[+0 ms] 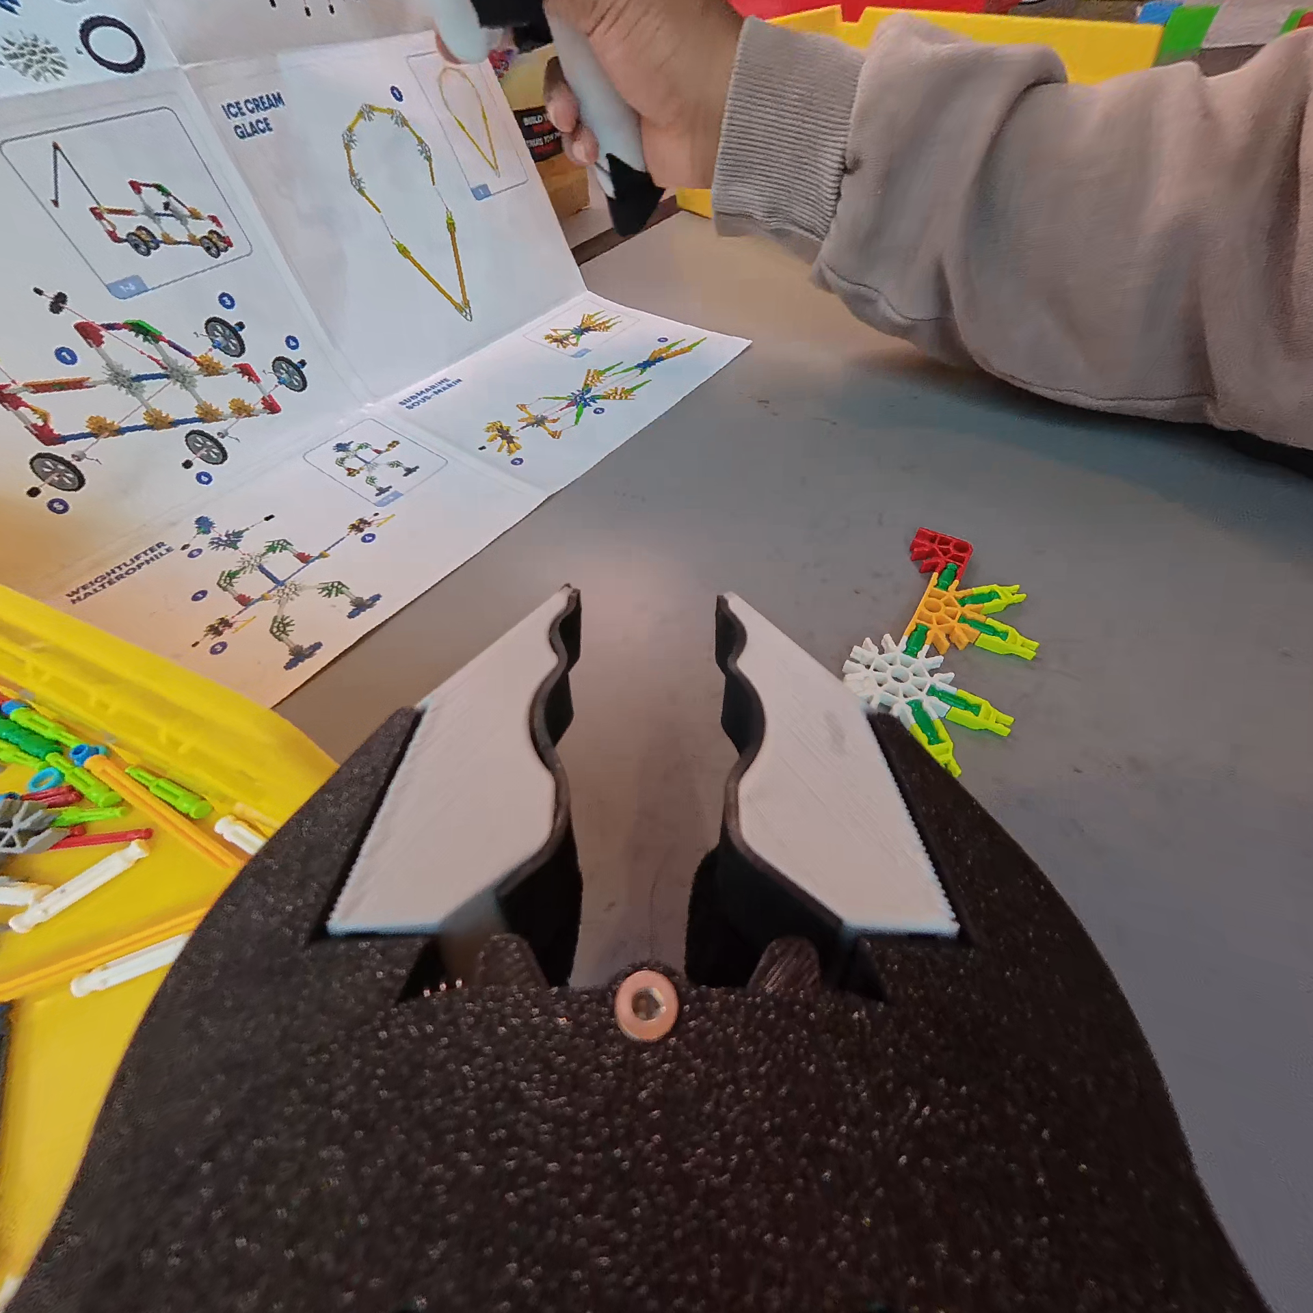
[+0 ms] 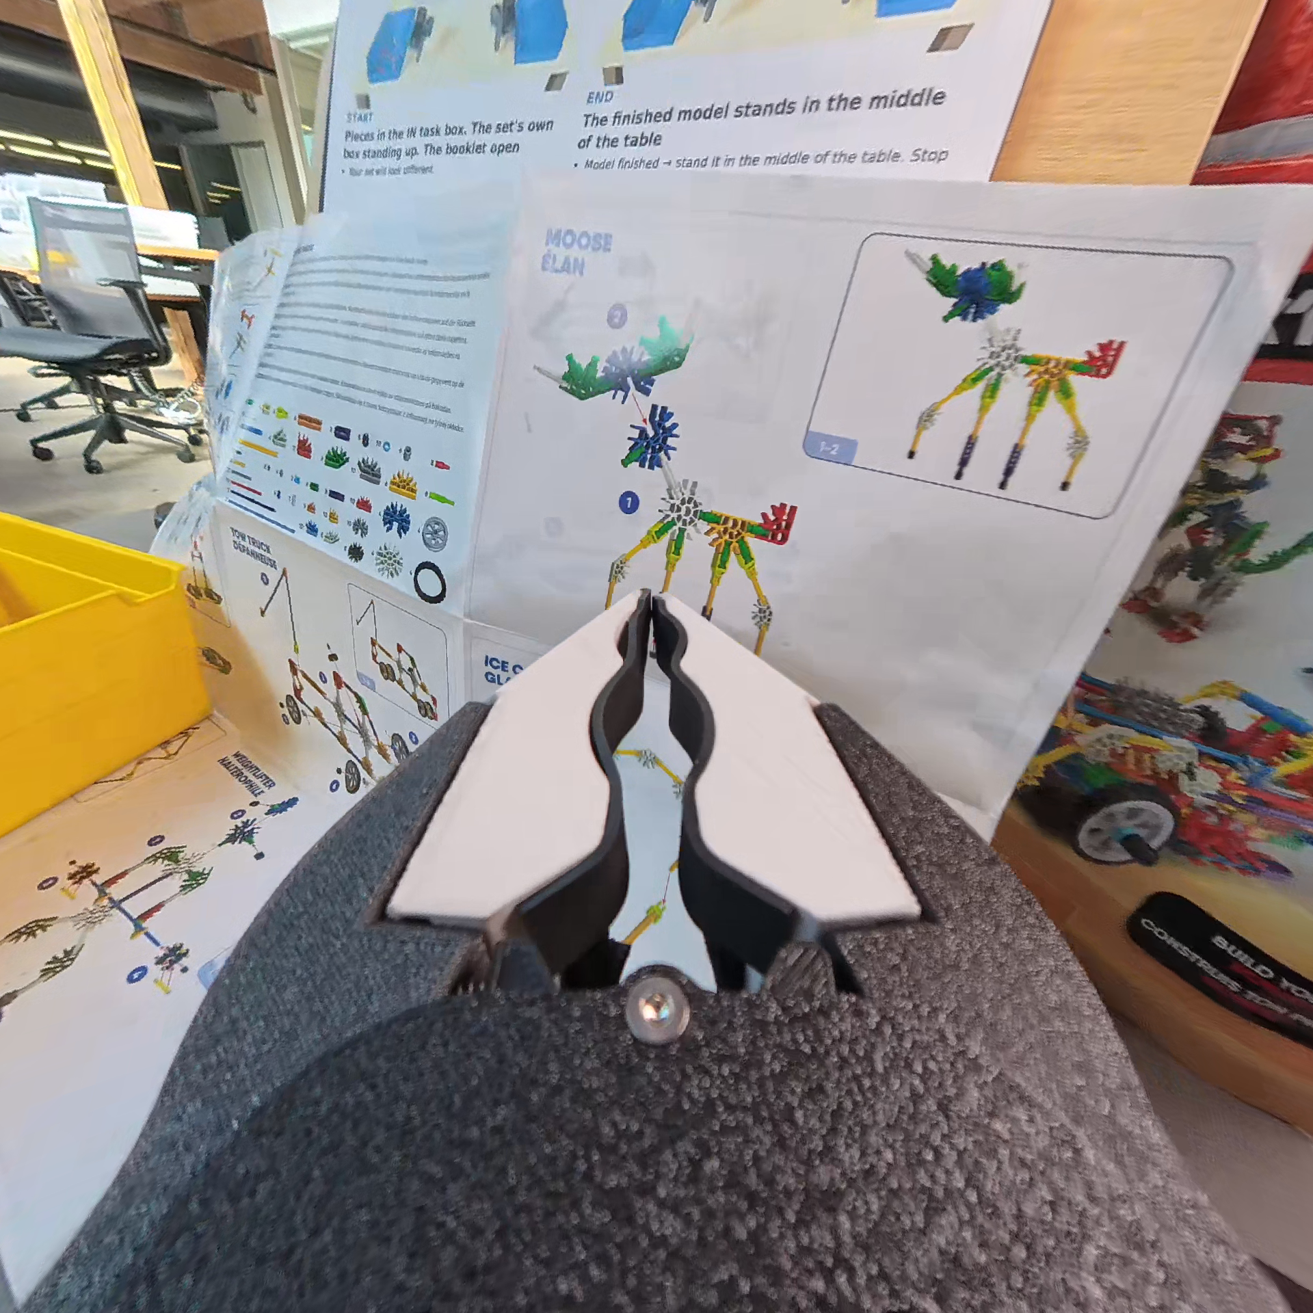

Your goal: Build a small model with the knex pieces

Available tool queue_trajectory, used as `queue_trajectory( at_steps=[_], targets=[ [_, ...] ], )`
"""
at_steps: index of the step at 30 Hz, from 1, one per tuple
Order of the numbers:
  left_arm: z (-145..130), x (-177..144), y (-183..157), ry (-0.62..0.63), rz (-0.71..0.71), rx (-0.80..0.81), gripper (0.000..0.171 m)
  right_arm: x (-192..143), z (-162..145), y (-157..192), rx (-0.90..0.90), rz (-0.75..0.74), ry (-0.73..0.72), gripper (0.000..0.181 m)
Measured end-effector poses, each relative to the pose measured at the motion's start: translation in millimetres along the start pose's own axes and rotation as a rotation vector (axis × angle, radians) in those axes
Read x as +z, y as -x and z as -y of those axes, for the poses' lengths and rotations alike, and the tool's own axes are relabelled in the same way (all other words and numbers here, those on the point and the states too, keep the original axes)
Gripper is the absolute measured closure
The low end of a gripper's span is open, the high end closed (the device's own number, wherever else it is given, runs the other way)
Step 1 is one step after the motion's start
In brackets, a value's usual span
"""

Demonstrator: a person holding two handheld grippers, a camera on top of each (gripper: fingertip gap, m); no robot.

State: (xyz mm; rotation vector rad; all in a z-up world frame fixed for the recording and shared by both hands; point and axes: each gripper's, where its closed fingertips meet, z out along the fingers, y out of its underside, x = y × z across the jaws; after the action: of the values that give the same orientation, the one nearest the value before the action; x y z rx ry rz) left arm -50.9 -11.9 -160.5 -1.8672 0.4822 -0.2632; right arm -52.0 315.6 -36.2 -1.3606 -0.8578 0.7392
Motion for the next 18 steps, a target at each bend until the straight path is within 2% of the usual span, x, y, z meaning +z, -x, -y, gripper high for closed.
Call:
queue_trajectory(
  at_steps=[7, 9, 18],
  targets=[
    [-1, 5, -5, 0.010, -0.037, 0.005, 0.133, 21, 5, 9, 0.004, 0.035, -0.071, 0.181],
    [-2, 5, -4, 0.012, -0.036, -0.003, 0.133, 24, -5, 9, -0.040, 0.049, -0.031, 0.181],
    [-5, 7, -7, 0.033, -0.049, 0.014, 0.133, 12, -8, -3, -0.054, 0.066, -0.059, 0.181]
  ],
)
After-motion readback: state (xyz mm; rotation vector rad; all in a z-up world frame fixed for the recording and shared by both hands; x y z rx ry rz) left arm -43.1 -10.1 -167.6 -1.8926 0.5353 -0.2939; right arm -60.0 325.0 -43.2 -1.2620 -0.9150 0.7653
